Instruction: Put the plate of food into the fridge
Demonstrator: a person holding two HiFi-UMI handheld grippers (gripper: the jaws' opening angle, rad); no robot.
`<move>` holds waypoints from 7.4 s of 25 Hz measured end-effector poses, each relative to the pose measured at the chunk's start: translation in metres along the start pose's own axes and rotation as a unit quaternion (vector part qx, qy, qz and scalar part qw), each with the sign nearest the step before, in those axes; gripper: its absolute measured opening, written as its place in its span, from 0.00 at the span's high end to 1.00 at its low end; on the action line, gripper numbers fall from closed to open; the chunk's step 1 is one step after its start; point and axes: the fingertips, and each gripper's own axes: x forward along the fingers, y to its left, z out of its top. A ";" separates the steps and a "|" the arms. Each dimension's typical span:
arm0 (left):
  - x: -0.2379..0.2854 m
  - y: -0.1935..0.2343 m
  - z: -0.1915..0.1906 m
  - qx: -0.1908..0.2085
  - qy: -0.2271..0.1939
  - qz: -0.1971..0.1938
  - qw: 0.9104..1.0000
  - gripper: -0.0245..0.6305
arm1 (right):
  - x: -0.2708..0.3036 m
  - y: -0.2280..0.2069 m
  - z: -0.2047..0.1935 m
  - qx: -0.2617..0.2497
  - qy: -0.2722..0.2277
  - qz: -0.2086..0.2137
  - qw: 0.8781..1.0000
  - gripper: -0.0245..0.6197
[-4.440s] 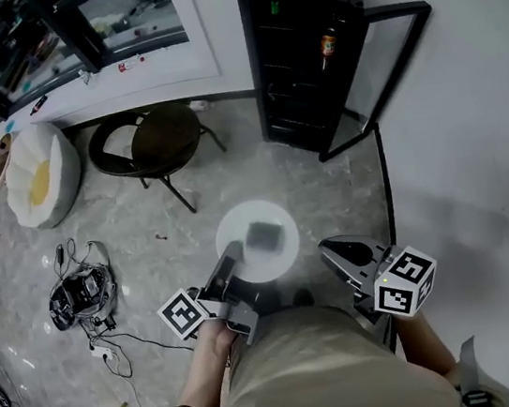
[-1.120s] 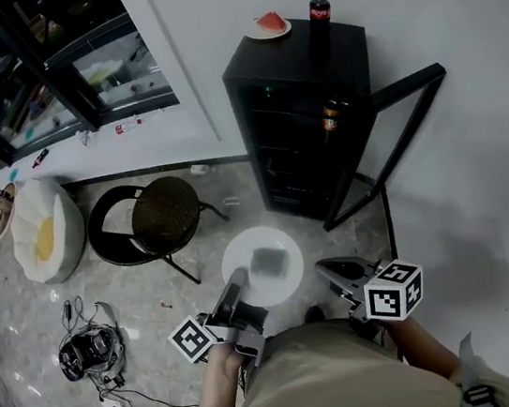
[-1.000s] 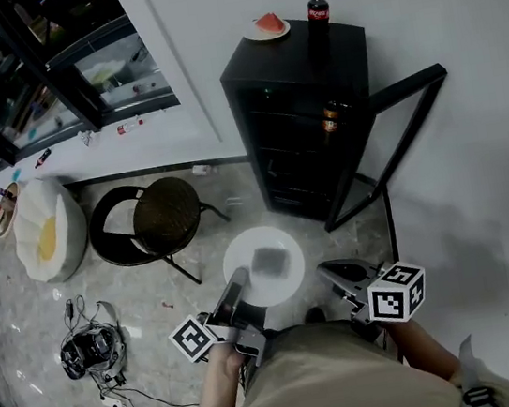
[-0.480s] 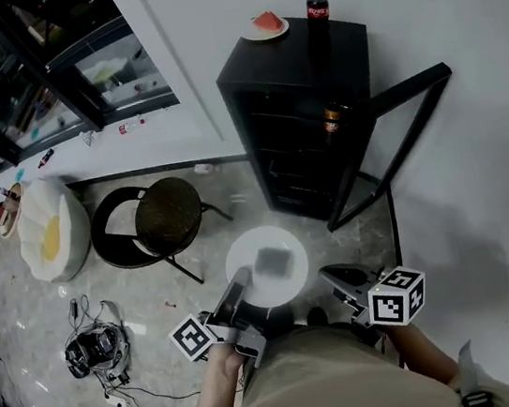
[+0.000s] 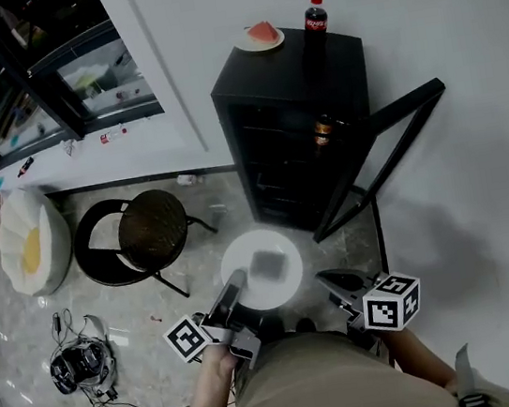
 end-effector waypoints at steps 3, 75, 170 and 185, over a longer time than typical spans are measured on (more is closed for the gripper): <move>0.008 0.002 0.013 -0.004 0.002 -0.004 1.000 0.93 | 0.011 -0.002 0.009 -0.008 0.003 -0.008 1.000 0.93; 0.221 0.080 0.095 -0.040 0.078 0.012 0.996 0.93 | 0.076 -0.096 0.086 0.035 0.039 -0.118 0.992 0.93; 0.364 0.134 0.103 -0.077 -0.019 -0.017 0.997 0.82 | 0.070 -0.137 0.090 0.008 0.064 -0.119 0.991 0.93; 0.358 0.137 0.106 -0.097 -0.037 -0.003 0.995 0.81 | 0.072 -0.138 0.088 0.009 0.063 -0.117 0.991 0.93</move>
